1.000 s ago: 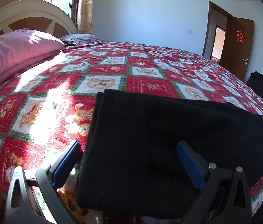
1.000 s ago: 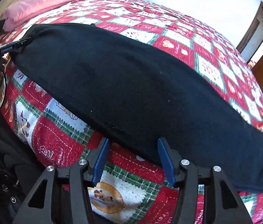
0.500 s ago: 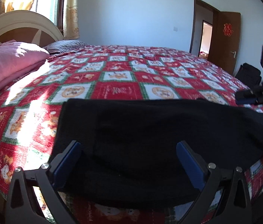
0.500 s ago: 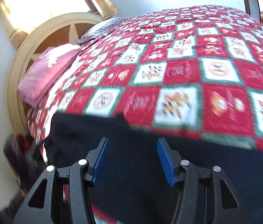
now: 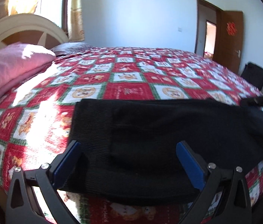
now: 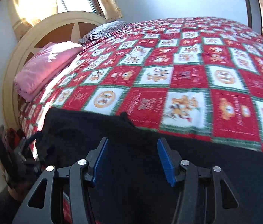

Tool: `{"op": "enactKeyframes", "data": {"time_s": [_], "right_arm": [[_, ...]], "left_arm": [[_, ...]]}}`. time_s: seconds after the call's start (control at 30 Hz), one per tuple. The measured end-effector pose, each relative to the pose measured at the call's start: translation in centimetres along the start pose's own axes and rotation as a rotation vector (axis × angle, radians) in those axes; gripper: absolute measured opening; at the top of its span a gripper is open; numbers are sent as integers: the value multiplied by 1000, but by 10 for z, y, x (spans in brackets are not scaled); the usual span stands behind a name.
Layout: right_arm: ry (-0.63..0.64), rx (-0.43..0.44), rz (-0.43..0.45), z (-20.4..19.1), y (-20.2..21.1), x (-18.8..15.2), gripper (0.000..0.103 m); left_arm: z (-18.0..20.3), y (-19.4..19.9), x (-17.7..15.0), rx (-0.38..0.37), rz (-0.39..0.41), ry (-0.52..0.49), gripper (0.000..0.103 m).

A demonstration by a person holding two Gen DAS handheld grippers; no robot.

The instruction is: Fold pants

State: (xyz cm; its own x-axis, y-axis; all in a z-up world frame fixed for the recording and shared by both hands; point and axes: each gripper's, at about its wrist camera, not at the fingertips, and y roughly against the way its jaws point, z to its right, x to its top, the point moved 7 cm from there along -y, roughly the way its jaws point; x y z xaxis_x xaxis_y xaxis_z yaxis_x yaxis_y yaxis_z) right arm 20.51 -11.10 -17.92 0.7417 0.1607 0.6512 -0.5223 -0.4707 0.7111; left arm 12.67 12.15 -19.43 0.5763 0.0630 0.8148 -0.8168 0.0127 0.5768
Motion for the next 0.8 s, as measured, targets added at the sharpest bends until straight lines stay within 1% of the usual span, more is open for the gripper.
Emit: {"op": "enactKeyframes", "data": {"time_s": [0.07,0.13,0.17,0.23,0.27,0.3,0.33,0.4,0.5,0.63,0.67,0.7,0.73,0.8], "right_arm": [[-3,-54,2,20,17,-14,56],[-56,-110,-40,50,20,-31,61],[-86,-145,-66,69,18,-40,61],[-96,-57,-31,78,26,-41,61],[-118,-43,-29,83,33,-41,61],[-139,-46,-20,87,41,-40,61],[-152,-47,7,91,52,-38,61],[-144,-66,61,104,78,-34,61],[-172,-166,114,144,121,-36,61],[-325,-304,201,226,195,-46,61],[-362,-334,230,245,214,-50,61],[-409,-371,277,269,239,-56,61],[-439,-401,312,287,260,-61,61],[-461,-467,333,313,290,-70,61]], "left_arm": [[-7,-5,-3,11,-23,15,103],[-9,-7,-6,56,-14,-10,103],[-8,-9,-8,71,-15,-23,103],[-7,-8,-9,86,-10,-28,103],[-7,-8,-7,85,-18,-19,103],[-6,-7,-6,82,-27,-12,103],[-7,-5,-5,75,-31,-5,103],[-5,-2,-3,60,-30,7,103],[-1,-2,-4,67,-36,1,103],[-1,-4,-7,97,-39,0,103],[-2,-4,-7,101,-40,5,103],[-4,-5,-6,108,-45,7,103],[-6,-5,-6,117,-47,10,103],[-12,-8,-7,135,-49,24,103]]}}
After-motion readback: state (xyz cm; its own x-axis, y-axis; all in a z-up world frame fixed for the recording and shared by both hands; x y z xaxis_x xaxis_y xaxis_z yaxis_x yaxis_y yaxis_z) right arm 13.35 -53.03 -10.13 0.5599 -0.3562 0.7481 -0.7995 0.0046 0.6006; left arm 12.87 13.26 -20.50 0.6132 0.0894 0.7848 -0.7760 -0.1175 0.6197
